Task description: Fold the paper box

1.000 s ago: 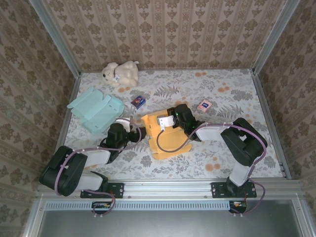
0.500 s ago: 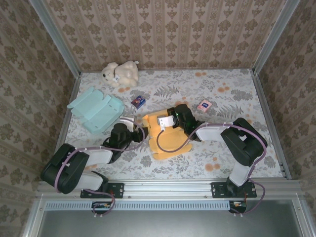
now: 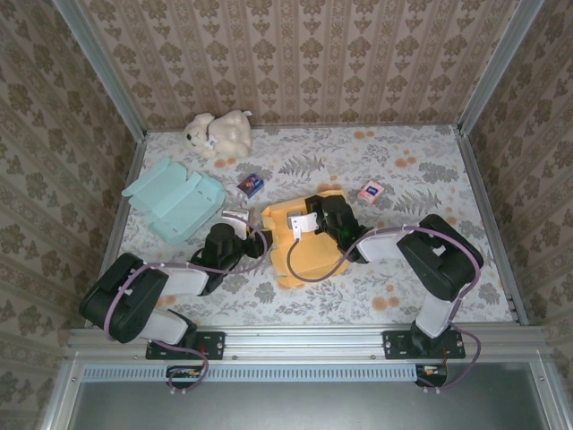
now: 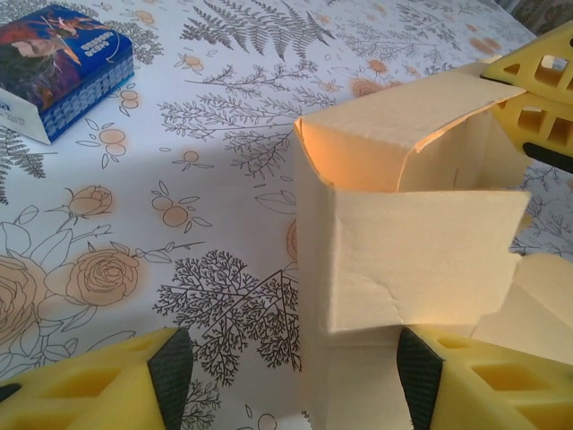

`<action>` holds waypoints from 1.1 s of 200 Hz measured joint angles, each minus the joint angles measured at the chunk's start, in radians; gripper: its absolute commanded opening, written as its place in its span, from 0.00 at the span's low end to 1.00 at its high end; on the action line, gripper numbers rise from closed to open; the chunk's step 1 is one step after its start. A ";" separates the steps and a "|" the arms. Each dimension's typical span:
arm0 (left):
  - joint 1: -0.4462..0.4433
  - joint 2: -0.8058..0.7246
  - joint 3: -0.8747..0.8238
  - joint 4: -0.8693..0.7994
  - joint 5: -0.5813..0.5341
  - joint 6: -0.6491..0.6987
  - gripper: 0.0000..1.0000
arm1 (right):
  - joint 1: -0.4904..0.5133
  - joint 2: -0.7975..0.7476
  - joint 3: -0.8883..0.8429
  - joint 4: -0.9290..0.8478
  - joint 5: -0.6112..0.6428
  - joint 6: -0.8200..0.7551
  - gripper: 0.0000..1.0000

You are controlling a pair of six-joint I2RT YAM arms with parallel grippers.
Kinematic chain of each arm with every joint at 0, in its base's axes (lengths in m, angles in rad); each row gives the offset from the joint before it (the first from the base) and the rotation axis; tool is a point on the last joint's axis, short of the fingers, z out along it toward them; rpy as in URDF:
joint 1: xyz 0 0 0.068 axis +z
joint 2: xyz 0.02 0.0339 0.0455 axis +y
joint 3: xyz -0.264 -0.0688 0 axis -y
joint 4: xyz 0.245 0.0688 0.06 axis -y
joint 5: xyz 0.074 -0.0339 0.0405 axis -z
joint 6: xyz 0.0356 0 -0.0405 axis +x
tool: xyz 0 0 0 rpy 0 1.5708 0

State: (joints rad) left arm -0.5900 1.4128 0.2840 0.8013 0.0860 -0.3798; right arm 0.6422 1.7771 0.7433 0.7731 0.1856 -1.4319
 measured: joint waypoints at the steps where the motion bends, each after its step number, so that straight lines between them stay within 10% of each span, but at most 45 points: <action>1: 0.000 0.000 0.000 0.000 0.000 0.000 0.65 | 0.000 0.002 0.000 0.004 0.002 -0.002 0.00; 109: -0.020 -0.013 0.000 -0.004 -0.021 0.037 0.62 | 0.008 0.044 -0.032 0.190 0.028 -0.052 0.00; 220: -0.003 -0.453 -0.093 -0.281 -0.269 0.036 0.59 | 0.003 0.051 -0.032 0.209 0.029 -0.058 0.00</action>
State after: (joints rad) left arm -0.5926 0.9596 0.1909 0.5205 -0.1825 -0.3439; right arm 0.6456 1.8282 0.7113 0.9821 0.2146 -1.4899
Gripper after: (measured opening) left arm 0.597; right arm 0.051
